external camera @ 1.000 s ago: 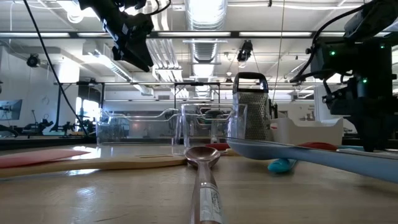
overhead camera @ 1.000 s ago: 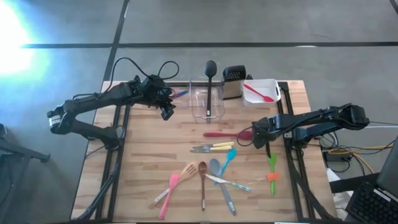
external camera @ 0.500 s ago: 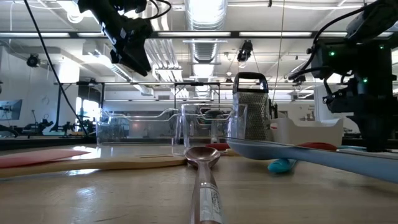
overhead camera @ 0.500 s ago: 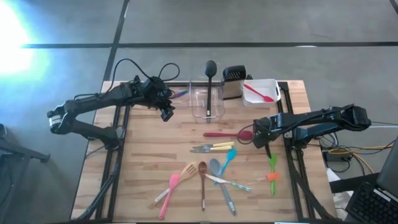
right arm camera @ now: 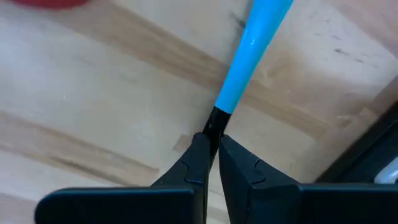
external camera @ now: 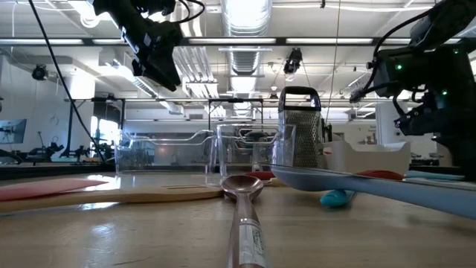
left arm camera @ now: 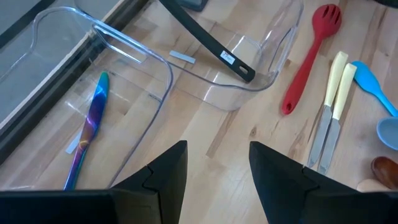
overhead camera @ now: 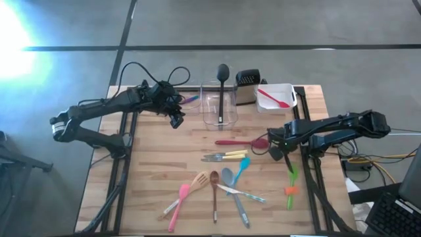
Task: Pick & Place Kitchen Items
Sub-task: Put the blue knife into the left transparent bin
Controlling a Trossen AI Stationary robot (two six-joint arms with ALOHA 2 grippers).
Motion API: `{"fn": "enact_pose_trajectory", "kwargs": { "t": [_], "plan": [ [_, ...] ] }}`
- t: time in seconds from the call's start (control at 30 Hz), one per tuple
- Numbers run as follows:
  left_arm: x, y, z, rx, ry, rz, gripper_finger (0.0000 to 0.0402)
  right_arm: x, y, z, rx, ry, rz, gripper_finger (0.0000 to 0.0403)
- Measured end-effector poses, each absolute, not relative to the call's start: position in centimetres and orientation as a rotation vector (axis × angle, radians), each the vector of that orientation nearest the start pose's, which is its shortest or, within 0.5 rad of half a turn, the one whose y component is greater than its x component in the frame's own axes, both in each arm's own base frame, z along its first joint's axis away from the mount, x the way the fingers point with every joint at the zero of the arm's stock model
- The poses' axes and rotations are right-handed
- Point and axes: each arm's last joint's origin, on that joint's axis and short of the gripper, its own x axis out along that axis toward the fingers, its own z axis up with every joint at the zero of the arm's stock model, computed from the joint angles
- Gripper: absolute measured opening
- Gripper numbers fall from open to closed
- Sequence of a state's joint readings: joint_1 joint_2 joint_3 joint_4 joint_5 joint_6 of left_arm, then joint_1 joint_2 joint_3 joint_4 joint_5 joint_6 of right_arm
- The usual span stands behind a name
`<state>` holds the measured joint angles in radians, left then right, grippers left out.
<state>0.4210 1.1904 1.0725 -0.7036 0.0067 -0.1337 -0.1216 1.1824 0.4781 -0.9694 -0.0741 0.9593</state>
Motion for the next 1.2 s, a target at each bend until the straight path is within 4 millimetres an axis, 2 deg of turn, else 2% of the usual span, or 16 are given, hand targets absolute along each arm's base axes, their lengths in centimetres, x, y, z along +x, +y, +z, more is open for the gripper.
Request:
{"fn": "enact_pose_trajectory", "kwargs": {
  "t": [0.33,0.77,0.93,1.07,1.2],
  "plan": [
    [21.8,9.7,30.9,-0.298,0.783,0.444,0.0177,14.4,-0.1,15.1,0.830,1.536,-0.754,0.0007],
    [22.0,9.5,30.9,-0.304,0.776,0.411,0.0177,14.5,1.2,15.2,0.804,1.533,-0.745,0.0007],
    [23.6,8.2,30.4,-0.188,0.784,0.277,0.0177,14.6,1.4,15.2,0.803,1.530,-0.741,0.0008],
    [25.7,7.1,29.6,-0.114,0.768,0.196,0.0177,14.6,1.4,15.3,0.803,1.528,-0.739,0.0008],
    [27.9,6.9,28.3,-0.104,0.759,0.150,0.0177,14.6,1.4,15.3,0.802,1.529,-0.736,0.0008]
  ]
}}
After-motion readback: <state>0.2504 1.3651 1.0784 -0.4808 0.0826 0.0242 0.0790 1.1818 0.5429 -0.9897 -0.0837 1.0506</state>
